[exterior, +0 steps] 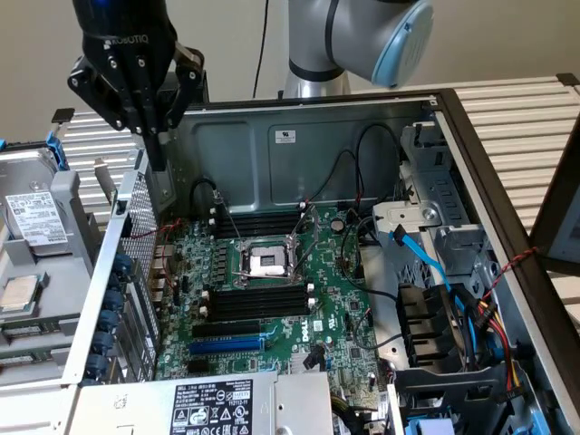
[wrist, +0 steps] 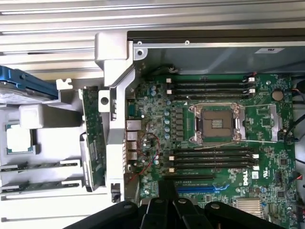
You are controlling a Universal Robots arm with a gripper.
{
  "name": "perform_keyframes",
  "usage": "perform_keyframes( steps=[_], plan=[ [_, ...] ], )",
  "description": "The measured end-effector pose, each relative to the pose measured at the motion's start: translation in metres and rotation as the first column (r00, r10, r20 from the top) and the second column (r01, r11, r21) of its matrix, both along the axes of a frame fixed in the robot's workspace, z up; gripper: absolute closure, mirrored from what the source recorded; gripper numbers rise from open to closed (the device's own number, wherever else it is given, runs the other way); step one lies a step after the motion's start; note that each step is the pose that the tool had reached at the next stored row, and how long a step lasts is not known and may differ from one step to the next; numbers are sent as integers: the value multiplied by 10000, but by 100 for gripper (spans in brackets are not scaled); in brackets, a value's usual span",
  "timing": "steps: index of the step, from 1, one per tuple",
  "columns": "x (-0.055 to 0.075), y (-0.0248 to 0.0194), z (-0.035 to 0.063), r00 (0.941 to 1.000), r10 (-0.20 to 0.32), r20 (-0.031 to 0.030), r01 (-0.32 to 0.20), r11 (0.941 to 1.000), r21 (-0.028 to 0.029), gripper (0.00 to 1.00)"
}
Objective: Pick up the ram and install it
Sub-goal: 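Reach for the ram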
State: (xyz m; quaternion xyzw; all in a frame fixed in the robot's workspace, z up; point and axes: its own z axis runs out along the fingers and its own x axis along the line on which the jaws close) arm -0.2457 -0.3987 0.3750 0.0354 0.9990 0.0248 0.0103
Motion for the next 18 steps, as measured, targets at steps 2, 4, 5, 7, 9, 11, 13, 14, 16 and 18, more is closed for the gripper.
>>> perform_keyframes(
  steps=[2,4,5,7,9,11,13,14,16,18],
  plan=[
    [-89,0,-16,10000,2,0,-2,10000,0,90],
    [-181,0,-32,10000,1,-1,-1,10000,0,90],
    [-228,0,-40,10000,0,-1,0,10000,0,90],
    [-319,0,-57,10000,1,-1,-1,10000,0,90],
    [-407,0,-73,10000,0,-1,0,10000,0,90],
    [-501,0,-90,10000,0,0,0,10000,0,90],
    [-591,0,-106,10000,1,0,-1,10000,0,90],
    [-636,0,-114,10000,1,-1,-1,10000,0,90],
    [-728,0,-130,10000,0,-1,0,10000,-1,90],
    [-817,0,-146,10000,1,0,-1,10000,0,90]
  ],
)
